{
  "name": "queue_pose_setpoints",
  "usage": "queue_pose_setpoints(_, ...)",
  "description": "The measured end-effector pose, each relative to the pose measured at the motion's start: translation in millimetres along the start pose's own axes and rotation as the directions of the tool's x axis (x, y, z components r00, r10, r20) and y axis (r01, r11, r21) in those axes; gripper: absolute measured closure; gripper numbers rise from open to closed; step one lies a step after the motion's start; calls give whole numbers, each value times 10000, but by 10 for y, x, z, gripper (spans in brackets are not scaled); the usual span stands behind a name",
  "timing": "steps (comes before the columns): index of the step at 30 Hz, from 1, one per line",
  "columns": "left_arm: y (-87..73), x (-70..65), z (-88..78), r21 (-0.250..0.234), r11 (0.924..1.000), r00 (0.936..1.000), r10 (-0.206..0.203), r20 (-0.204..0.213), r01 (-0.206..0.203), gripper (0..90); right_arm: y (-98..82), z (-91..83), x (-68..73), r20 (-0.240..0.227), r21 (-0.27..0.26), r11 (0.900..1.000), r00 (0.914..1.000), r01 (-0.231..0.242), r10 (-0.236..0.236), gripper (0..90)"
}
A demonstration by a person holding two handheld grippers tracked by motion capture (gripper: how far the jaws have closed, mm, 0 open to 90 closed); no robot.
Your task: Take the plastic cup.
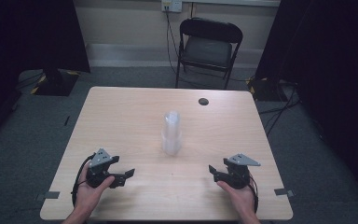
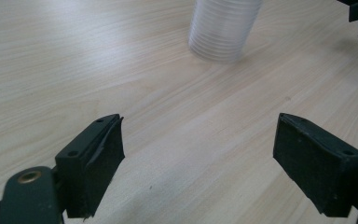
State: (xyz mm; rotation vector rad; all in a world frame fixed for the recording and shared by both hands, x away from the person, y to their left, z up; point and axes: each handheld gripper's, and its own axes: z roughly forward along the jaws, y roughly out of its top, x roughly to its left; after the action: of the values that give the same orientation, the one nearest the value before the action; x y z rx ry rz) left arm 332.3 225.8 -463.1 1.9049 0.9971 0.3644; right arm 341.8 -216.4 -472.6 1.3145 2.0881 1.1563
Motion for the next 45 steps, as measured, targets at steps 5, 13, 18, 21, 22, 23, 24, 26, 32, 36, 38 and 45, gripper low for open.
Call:
queue_pose_setpoints(5, 14, 1, 4, -75, 10000, 9999, 11, 140, -10, 160, 9, 4, -9, -563, 156, 9998, 9983, -110, 119, 389)
queue_pose_setpoints(13, 11, -14, 19, 89, 9999, 10000, 50, 74, -51, 160, 46, -21, 59, -1112, -162, 9990, 9929, 416, -432, 427)
queue_pose_setpoints(18, 14, -37, -2, 72, 9997, 9996, 241, 114, -242, 161, 85, -51, 123, -1305, -228, 9974, 9889, 690, -714, 451)
queue_pose_setpoints(21, 14, -49, -9, 59, 9995, 9994, 314, 140, -315, 162, 119, -105, 187, -1445, -330, 9963, 9860, 791, -831, 458)
queue_pose_setpoints(22, 15, -49, -9, 73, 9994, 9993, 347, 131, -348, 162, 129, -119, 199, -1561, -385, 9961, 9841, 796, -846, 463)
queue_pose_setpoints(23, 16, -49, -3, 115, 9992, 9992, 380, 124, -381, 162, 140, -133, 210, -1644, -435, 9958, 9826, 805, -866, 467)
queue_pose_setpoints(24, 16, -48, -1, 152, 9991, 9991, 403, 104, -405, 162, 159, -156, 224, -1655, -550, 9946, 9816, 875, -955, 470)
queue_pose_setpoints(26, 15, -50, 5, 137, 9992, 9993, 369, 101, -370, 163, 194, -188, 232, -1785, -716, 9950, 9805, 703, -821, 473)
queue_pose_setpoints(32, 7, -48, 24, 237, 9993, 9996, 278, 66, -280, 163, 314, -188, 232, -1745, -889, 9935, 9809, 709, -856, 402)
queue_pose_setpoints(36, 7, -51, 26, 276, 9992, 9996, 276, 105, -278, 163, 407, -163, 249, -1871, -946, 9917, 9769, 872, -1038, 351)
queue_pose_setpoints(38, 8, -52, 30, 262, 9991, 9995, 317, 89, -319, 164, 454, -145, 263, -1928, -1057, 9898, 9745, 954, -1146, 323)
queue_pose_setpoints(45, 10, -49, 29, 291, 9991, 9995, 291, 89, -294, 165, 663, -23, 361, -2069, -1202, 9869, 9696, 1071, -1305, 276)
